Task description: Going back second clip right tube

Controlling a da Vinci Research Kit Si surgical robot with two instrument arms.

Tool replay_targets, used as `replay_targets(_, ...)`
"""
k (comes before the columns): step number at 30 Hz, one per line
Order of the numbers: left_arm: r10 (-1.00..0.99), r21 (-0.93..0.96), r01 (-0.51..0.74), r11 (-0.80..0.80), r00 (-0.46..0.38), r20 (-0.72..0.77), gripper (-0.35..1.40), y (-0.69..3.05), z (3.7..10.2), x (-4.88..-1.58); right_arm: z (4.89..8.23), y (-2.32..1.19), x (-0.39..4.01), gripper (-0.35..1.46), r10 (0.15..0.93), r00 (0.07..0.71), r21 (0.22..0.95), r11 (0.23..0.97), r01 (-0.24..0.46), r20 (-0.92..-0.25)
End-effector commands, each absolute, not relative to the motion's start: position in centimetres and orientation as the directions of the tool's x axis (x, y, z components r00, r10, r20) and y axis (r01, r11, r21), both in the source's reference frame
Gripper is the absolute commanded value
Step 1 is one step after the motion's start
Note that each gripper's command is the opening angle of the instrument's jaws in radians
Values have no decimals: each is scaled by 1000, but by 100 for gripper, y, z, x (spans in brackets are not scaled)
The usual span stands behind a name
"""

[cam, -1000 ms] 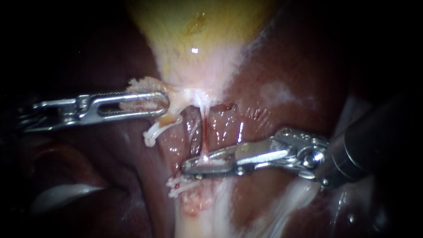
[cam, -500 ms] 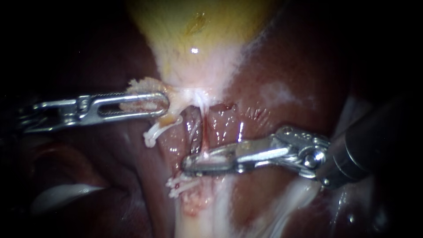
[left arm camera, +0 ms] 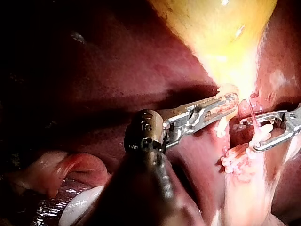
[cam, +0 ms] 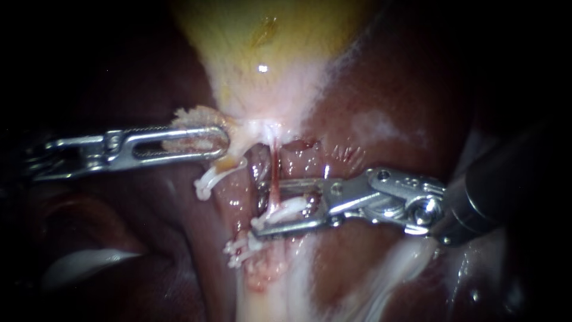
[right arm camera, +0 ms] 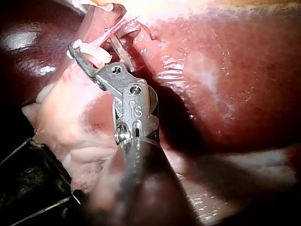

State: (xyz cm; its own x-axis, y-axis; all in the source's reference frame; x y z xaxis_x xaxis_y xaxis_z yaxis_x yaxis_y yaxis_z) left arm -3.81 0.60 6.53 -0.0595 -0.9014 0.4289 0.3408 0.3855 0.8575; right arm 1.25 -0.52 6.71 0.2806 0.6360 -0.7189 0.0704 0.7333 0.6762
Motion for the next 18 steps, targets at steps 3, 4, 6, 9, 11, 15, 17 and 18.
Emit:
replay_targets(3,-901,857,341,386,-59,429,-35,60,652,-381,669,-55,121,50,630,282,672,736,81,-724)
replay_targets(4,-901,857,341,386,-59,429,-35,60,652,-381,668,-56,120,50,625,282,668,739,87,-728)
replay_targets(6,-901,857,341,386,-59,429,-35,60,652,-381,664,-59,117,50,620,282,665,740,99,-732)
replay_targets(9,-901,857,341,386,-59,429,-35,60,652,-381,659,-63,114,50,610,282,656,747,106,-740)
replay_targets(11,-902,857,342,386,-57,429,-35,59,652,-381,657,-64,111,50,606,282,652,749,113,-744)
replay_targets(15,-902,857,342,386,-57,429,-35,59,652,-381,656,-66,105,50,596,282,644,755,123,-752)
replay_targets(17,-902,857,342,386,-57,429,-35,59,652,-381,655,-66,103,50,591,282,639,758,126,-756)
replay_targets(18,-902,857,342,386,-57,429,-35,59,652,-381,655,-66,101,50,590,282,639,758,127,-756)
